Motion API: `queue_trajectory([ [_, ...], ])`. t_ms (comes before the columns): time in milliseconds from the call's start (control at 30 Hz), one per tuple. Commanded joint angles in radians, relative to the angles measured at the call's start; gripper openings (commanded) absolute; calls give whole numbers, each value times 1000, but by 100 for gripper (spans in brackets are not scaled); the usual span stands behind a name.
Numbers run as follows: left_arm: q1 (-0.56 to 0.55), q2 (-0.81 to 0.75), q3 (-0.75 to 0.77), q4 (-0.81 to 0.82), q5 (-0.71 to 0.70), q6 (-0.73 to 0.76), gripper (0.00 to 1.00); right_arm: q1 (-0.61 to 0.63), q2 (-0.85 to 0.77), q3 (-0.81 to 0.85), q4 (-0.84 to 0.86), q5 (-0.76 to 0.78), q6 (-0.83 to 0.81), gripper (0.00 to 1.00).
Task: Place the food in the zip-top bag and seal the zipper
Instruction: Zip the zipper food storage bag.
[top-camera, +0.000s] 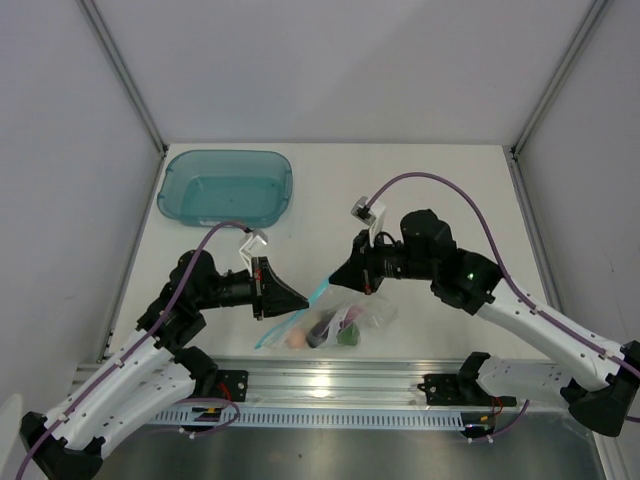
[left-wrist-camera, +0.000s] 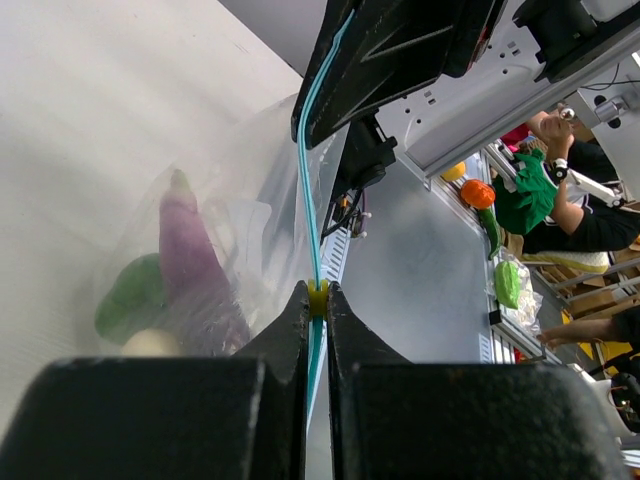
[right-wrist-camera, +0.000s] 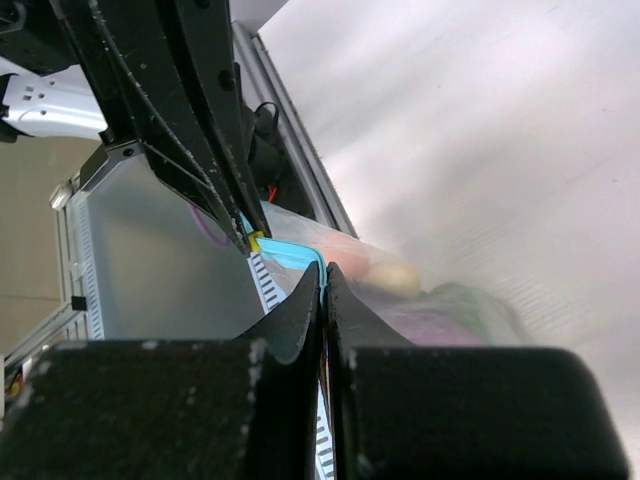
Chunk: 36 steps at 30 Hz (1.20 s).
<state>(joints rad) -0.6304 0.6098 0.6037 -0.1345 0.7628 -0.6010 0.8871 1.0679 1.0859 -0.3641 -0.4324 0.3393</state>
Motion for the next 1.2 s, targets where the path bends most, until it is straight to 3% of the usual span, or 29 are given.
queue_trajectory([
  [0, 1, -12, 13, -10, 46, 12, 1, -11, -37, 9, 21, 119, -11, 0],
  [733, 1, -21, 25, -53, 24, 32, 1, -20, -132, -52, -76, 316, -16, 0],
  [1167, 6, -22, 31, -70, 20, 44, 1, -92, -169, -93, -101, 317, -5, 0],
])
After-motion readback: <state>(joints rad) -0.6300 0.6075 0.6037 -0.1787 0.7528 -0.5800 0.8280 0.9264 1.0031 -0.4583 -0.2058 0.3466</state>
